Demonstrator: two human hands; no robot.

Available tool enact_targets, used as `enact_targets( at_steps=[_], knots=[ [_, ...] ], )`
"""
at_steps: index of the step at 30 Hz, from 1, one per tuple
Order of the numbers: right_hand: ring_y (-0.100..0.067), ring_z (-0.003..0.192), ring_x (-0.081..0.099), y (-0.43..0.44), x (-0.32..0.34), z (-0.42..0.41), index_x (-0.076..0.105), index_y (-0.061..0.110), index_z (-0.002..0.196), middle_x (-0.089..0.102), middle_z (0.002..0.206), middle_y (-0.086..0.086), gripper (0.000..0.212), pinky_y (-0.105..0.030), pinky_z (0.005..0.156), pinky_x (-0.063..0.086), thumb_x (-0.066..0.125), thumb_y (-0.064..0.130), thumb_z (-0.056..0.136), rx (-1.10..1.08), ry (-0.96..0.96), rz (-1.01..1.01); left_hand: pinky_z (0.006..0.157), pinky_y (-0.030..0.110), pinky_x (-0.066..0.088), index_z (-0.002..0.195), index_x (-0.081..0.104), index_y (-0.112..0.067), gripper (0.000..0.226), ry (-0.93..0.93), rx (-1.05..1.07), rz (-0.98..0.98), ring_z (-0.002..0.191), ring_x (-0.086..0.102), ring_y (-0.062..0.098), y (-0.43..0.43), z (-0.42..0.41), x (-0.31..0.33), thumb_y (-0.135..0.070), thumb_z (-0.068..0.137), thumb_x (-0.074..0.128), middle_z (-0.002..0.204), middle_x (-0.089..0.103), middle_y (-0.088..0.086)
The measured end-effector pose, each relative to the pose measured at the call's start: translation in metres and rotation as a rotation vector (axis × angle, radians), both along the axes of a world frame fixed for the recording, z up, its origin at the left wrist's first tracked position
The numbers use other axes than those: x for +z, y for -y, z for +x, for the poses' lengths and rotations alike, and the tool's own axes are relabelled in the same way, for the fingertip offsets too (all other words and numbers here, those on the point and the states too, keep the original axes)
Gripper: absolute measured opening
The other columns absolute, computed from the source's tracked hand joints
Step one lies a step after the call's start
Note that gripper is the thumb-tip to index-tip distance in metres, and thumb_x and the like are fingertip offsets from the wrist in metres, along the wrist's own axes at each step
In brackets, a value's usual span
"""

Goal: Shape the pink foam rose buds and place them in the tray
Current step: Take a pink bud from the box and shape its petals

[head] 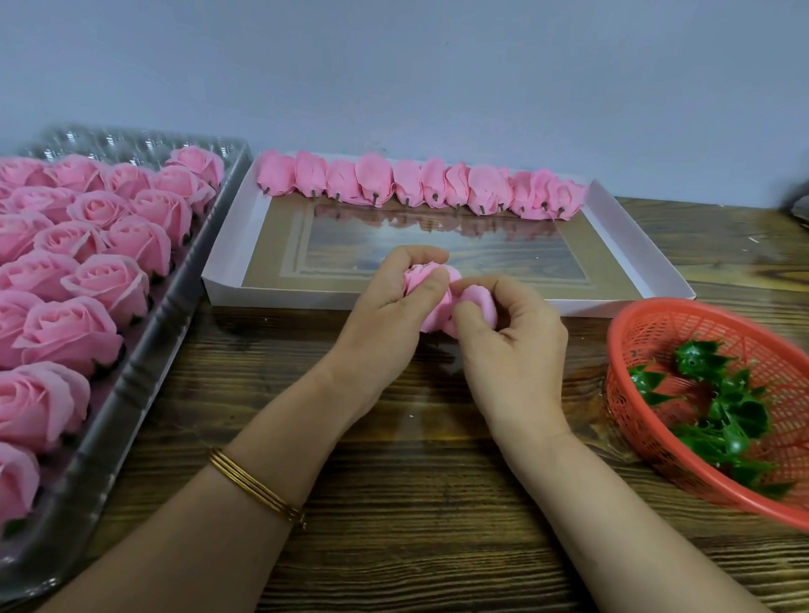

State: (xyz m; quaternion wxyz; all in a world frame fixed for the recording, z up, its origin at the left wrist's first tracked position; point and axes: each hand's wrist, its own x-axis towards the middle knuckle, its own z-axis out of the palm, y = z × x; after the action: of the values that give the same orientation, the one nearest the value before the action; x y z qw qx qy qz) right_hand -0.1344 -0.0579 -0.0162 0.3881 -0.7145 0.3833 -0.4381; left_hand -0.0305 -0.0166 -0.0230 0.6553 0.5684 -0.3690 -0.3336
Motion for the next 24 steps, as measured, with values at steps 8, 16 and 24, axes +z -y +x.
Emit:
enact_targets(
  at_steps=[8, 16, 24],
  knots=[
    [-0.014, 0.063, 0.06, 0.0004, 0.0005, 0.0011, 0.058, 0.021, 0.077, 0.064, 0.07, 0.007, 0.015, -0.028, 0.065, 0.05, 0.071, 0.013, 0.081, -0.059, 0.125, 0.078, 0.1, 0.045, 0.05, 0.103, 0.062, -0.03, 0.023, 0.01, -0.012, 0.012, 0.107, 0.062, 0.019, -0.0019, 0.0001, 0.0008, -0.038, 0.082, 0.057, 0.112, 0.064, 0.003],
    [-0.036, 0.08, 0.066, -0.0013, 0.0024, 0.0025, 0.063, 0.01, 0.081, 0.069, 0.081, -0.016, 0.006, -0.051, 0.08, 0.055, 0.068, 0.007, 0.083, 0.003, 0.221, 0.168, 0.095, 0.041, 0.053, 0.101, 0.062, -0.034, 0.019, -0.012, -0.008, -0.003, 0.102, 0.063, 0.016, -0.0012, 0.0012, 0.0, -0.038, 0.083, 0.058, 0.112, 0.064, 0.003],
    [-0.014, 0.089, 0.052, -0.0009, -0.0007, 0.0027, 0.071, 0.012, 0.076, 0.062, 0.081, -0.014, 0.026, -0.019, 0.079, 0.041, 0.06, 0.026, 0.095, 0.075, 0.062, 0.032, 0.09, 0.033, 0.053, 0.102, 0.06, -0.032, 0.022, -0.014, -0.011, -0.028, 0.101, 0.061, 0.014, -0.0001, -0.0007, 0.0003, -0.043, 0.084, 0.054, 0.11, 0.063, 0.003]
  ],
)
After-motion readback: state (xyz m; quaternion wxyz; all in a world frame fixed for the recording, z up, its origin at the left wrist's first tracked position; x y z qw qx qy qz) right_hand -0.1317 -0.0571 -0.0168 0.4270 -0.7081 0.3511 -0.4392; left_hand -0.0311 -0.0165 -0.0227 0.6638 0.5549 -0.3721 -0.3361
